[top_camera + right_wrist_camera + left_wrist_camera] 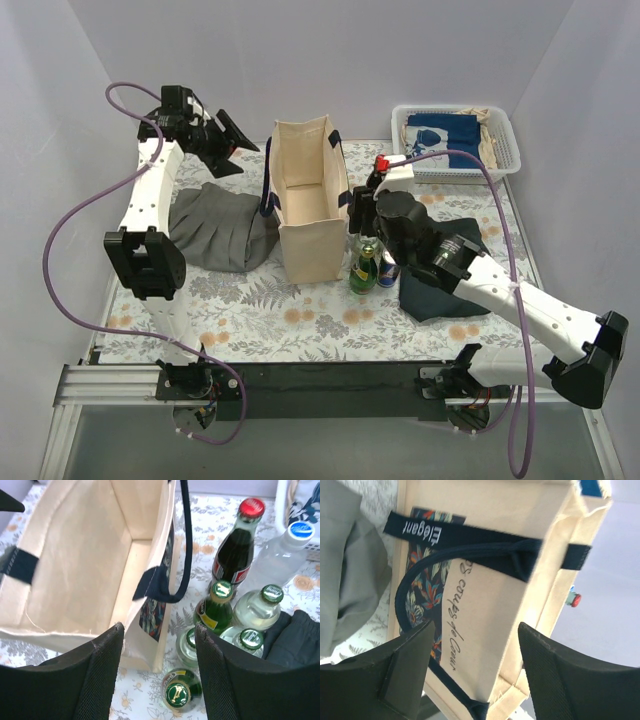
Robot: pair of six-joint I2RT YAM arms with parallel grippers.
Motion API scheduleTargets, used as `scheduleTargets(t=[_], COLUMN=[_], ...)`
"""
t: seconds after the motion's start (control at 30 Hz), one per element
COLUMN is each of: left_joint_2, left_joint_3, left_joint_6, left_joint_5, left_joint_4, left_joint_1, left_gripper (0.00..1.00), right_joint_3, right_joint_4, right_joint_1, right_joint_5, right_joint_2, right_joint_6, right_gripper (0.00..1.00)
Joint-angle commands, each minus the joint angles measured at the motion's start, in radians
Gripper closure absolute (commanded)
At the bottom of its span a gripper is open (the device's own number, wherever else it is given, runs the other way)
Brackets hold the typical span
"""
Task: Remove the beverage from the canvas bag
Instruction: Reset both arms
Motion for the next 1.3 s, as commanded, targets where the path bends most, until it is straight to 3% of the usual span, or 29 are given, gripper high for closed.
scheduleTargets(t=[0.0, 0.2, 0.4, 0.6, 1.27], left_joint_2=[-0.062, -0.077, -0.180, -0.320, -0.410], left_joint_3=[0.078, 0.107, 0.002, -0.143, -0.235], left_joint_6=[0.019, 0.040, 0.034, 0.065, 0.278], left_joint_5=[-0.061, -0.215, -0.262, -0.334, -0.484], left_joint_4=[-0.012, -0.043, 0.101, 0.247, 0.281], left_joint_1=[-0.004, -0.004, -0.004, -0.004, -0.006], left_gripper=[0.29, 0.28, 0.27, 0.24, 0.21], right_joint_3=[0.075, 0.103, 0.097, 0.120, 0.160], right_joint_4=[-0.040, -0.163, -0.182, -0.237, -0.341], right_joint_1=[-0.024, -0.192, -0.373, -0.449, -0.650], right_joint_5=[0.087, 0.079, 0.021, 0.022, -0.177], right_joint_2=[-0.020, -0.058, -0.109, -0.101, -0.075], right_joint_6=[-0.002, 0.000, -0.051, -0.059, -0.080], right_gripper=[0.34, 0.31, 0.31, 0.30, 0.28])
